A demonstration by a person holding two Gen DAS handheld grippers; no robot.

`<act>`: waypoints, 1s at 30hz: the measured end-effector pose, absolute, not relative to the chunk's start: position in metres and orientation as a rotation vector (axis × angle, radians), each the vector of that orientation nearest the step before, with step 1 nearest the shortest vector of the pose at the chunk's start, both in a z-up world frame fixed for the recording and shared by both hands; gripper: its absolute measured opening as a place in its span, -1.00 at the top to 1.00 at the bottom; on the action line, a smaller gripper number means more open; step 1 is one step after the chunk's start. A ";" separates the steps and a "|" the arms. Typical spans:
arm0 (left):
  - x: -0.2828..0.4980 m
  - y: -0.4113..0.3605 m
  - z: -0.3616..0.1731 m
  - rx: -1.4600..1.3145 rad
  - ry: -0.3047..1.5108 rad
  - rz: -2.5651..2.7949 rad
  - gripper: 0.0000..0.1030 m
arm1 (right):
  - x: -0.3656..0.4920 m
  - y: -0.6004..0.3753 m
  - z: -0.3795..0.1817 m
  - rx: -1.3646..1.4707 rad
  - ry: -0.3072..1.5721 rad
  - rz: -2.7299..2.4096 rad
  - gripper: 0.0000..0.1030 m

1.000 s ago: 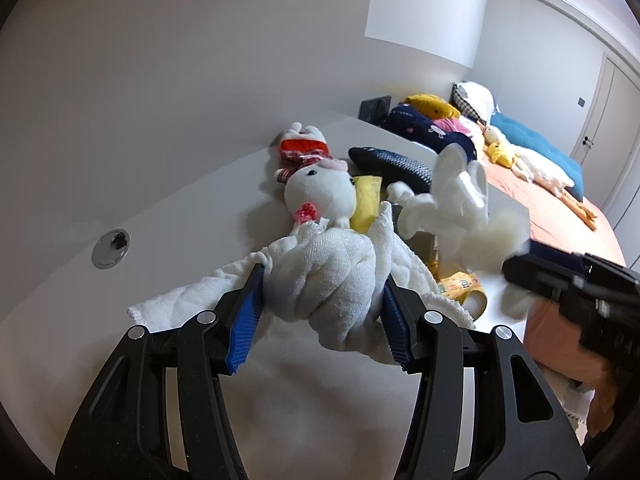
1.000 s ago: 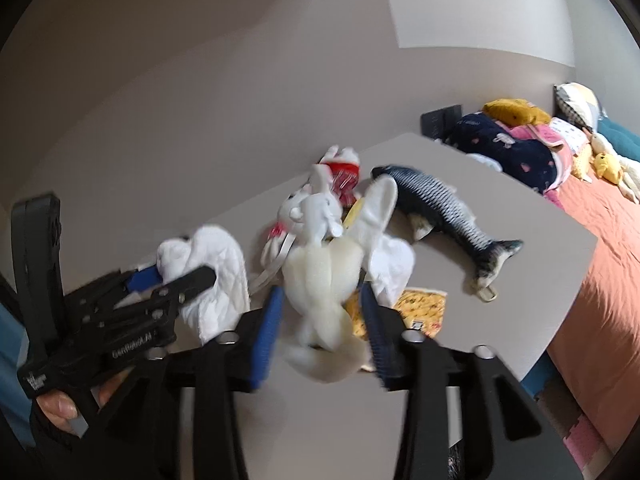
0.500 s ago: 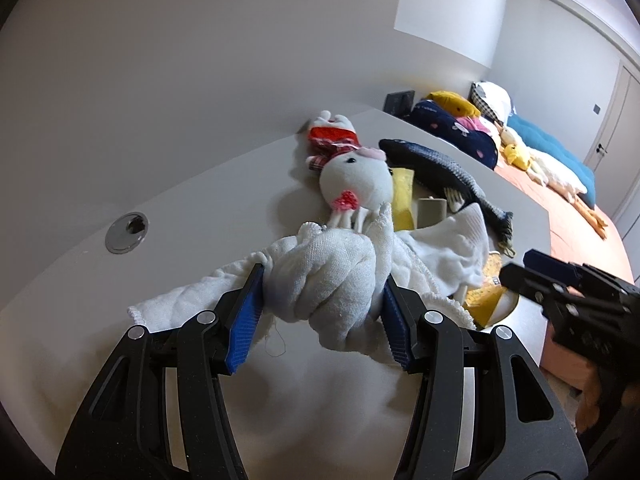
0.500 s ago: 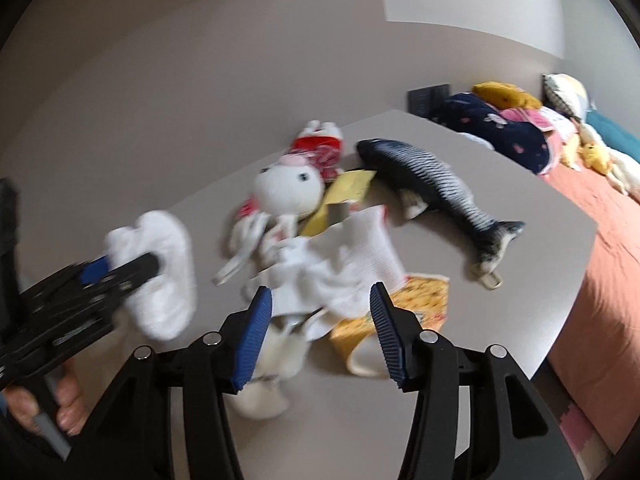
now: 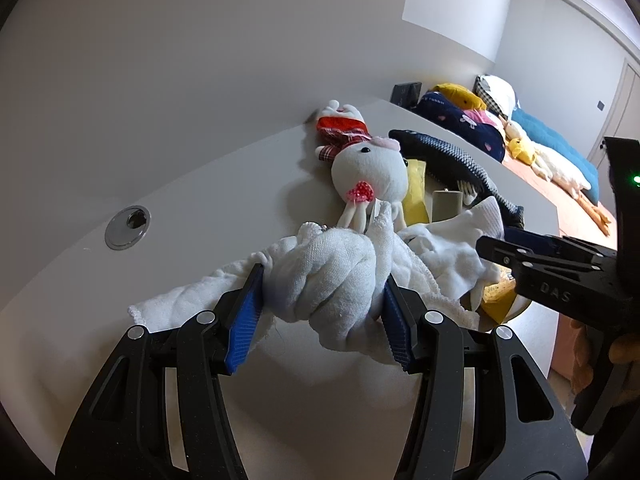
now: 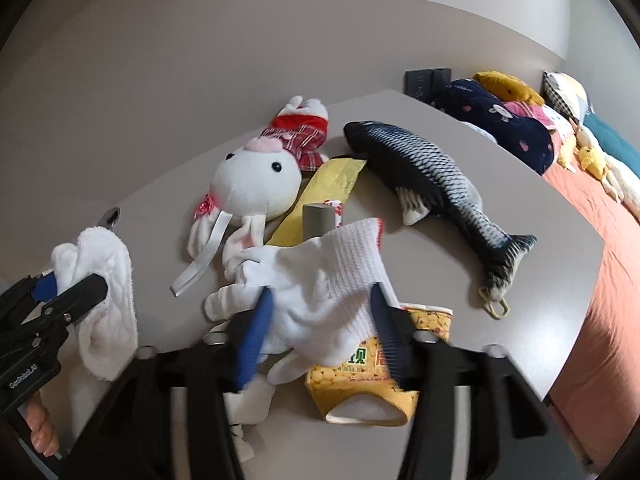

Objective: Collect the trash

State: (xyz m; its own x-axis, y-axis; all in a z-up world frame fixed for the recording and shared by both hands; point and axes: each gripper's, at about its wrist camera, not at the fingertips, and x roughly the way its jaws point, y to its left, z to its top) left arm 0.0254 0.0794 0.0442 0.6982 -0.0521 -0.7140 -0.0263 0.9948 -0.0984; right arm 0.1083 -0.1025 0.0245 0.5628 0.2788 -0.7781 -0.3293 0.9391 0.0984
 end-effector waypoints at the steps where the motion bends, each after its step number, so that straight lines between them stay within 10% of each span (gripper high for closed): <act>1: 0.025 0.079 0.044 -0.104 0.798 -0.014 -0.04 | 0.110 -0.101 0.023 -0.066 0.916 0.368 0.73; 3: 0.025 0.080 0.044 -0.105 0.797 -0.013 -0.04 | 0.112 -0.099 0.021 -0.057 0.934 0.394 0.99; 13: 0.022 0.083 0.050 -0.120 0.776 -0.011 -0.04 | 0.090 -0.102 0.082 -0.029 0.778 0.425 0.99; 17: 0.020 0.084 0.049 -0.120 0.778 -0.012 -0.05 | 0.093 -0.113 0.073 -0.020 0.773 0.384 0.12; 30: 0.032 0.086 0.038 -0.114 0.811 -0.009 -0.06 | 0.115 -0.108 0.021 -0.057 0.888 0.345 0.03</act>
State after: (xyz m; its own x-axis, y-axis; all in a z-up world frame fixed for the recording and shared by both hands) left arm 0.0321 0.0858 0.0381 0.6888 -0.0520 -0.7231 -0.0355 0.9938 -0.1053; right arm 0.1149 -0.1079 0.0206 0.5799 0.2720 -0.7680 -0.3186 0.9433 0.0935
